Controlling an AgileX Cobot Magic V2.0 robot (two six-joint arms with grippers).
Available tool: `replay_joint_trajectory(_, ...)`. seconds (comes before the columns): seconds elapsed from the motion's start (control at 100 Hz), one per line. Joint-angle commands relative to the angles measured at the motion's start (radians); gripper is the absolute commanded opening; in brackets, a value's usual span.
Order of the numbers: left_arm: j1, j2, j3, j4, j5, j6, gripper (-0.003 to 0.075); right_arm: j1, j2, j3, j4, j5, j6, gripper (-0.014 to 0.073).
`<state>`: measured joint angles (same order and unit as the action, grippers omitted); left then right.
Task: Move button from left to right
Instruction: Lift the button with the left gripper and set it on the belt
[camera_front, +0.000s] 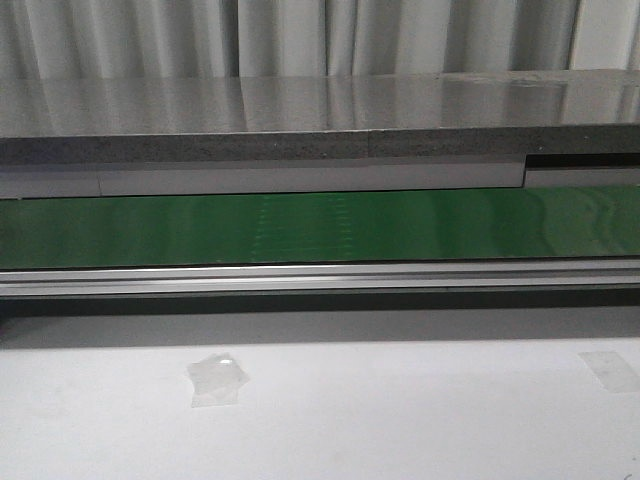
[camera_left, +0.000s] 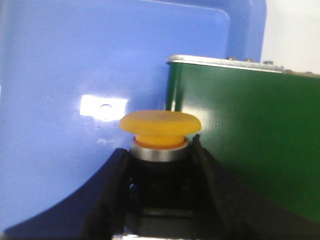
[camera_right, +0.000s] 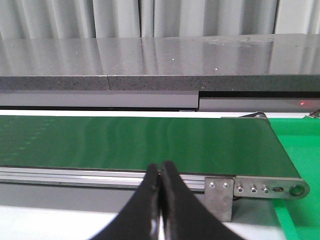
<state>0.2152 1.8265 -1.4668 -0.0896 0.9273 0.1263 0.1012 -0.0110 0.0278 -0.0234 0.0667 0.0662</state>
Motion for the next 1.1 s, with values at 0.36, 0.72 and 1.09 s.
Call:
replay_joint_trajectory(0.36,-0.060,-0.012,-0.023,-0.016,0.006,0.009,0.0117,0.003,-0.019,-0.016,-0.006,-0.081,-0.005,-0.0068)
replay_joint_trajectory(0.72,-0.064,-0.012,-0.023,-0.025,0.020,0.017,0.0408,0.003,-0.019,-0.016,-0.006,-0.081,-0.005,-0.0068)
replay_joint_trajectory(1.09,-0.064,-0.025,-0.023,-0.086,0.024,0.065,0.0516,0.003,-0.019,-0.016,-0.006,-0.081,-0.005,-0.0068)
